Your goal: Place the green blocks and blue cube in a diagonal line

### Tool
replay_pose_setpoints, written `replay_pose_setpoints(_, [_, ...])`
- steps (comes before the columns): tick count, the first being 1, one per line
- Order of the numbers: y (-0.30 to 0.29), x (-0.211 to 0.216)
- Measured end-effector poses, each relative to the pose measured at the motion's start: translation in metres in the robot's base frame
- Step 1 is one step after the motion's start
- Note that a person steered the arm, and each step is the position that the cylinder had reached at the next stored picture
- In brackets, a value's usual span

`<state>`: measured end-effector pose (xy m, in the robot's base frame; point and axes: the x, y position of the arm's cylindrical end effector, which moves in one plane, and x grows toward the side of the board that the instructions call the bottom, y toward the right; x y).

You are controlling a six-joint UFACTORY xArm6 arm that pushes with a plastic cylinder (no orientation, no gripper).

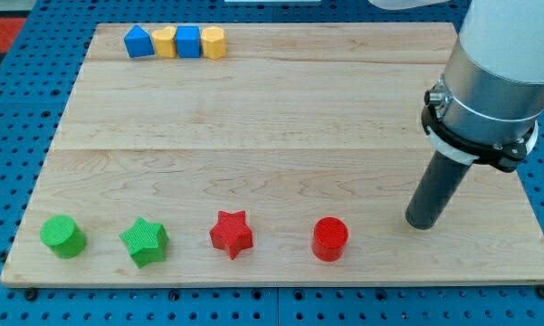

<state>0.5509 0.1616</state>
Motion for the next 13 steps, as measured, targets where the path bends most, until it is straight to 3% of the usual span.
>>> replay_pose_setpoints(3, [0.011, 0.003])
replay_pose_setpoints(4, [-0.002, -0.087])
replay_pose_setpoints(5, [-0.021, -0.126])
replay_pose_setpoints(7, [-0.080, -0.251])
replay_pose_setpoints(9, [-0.195, -0.356])
replay_pose_setpoints(10, [-0.250, -0.357])
replay_pose_setpoints(11, [-0.306, -0.328])
replay_pose_setpoints(13, [-0.277, -0.230])
